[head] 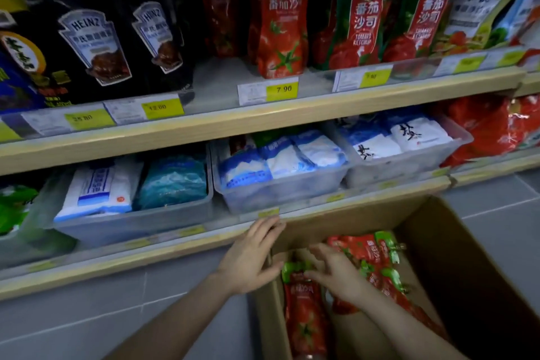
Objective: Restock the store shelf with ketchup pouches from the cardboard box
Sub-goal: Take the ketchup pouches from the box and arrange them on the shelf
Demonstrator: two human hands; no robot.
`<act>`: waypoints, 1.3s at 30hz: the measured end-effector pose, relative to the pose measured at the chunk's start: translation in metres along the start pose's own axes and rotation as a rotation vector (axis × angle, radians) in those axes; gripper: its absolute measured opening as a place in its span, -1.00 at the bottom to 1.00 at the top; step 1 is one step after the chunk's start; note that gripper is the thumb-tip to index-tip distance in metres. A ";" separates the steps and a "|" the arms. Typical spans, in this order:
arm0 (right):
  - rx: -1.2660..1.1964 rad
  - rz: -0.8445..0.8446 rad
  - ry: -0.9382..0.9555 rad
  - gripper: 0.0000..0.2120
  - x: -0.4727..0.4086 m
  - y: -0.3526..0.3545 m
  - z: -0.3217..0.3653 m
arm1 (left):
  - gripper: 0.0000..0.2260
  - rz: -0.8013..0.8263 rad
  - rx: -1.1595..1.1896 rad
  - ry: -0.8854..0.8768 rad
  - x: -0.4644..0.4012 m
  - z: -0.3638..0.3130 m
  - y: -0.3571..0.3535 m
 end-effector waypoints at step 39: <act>-0.055 0.186 -0.274 -0.85 -0.030 -0.051 -0.069 | -0.37 -0.119 0.197 -0.049 -0.004 0.012 -0.016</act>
Point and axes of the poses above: each hand's wrist, its own x-axis away from the middle knuckle, its own y-axis out of the back of the hand, z = x × y, the point moved 7 cm from there along -x, towards the middle knuckle, and after that the axes turned 3 degrees about z, right-handed, at the moved point
